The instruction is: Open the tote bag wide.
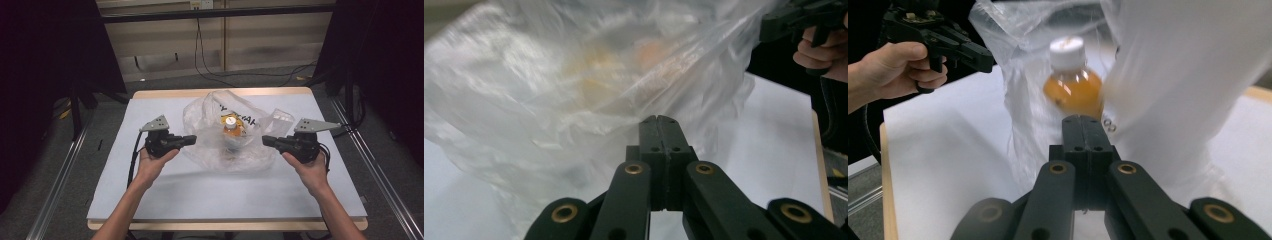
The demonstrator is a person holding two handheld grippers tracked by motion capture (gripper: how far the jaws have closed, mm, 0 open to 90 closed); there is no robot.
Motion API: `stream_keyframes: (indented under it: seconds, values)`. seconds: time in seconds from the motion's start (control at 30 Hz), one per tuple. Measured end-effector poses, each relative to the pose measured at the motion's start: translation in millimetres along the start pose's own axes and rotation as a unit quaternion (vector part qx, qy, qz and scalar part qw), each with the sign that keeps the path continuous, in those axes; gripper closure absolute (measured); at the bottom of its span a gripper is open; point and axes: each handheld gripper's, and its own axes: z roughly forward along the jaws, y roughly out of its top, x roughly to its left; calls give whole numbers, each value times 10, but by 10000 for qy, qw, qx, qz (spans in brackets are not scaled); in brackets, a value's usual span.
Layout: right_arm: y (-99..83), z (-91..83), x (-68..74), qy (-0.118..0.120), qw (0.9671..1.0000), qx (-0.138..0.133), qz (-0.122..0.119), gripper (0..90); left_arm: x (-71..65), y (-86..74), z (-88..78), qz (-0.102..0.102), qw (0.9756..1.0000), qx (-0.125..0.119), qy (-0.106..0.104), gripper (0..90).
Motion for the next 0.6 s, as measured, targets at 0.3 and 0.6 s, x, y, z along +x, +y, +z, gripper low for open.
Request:
stream_keyframes:
  seconds: [0.3,0.6]
  values:
    - [416,-93,-20,-76,9994,-249,-216,900,50,394,-41,180,9993,-320,69,900]
    - [890,-204,-21,-123,9978,-493,-432,900,64,736,50,368,9987,-348,55,900]
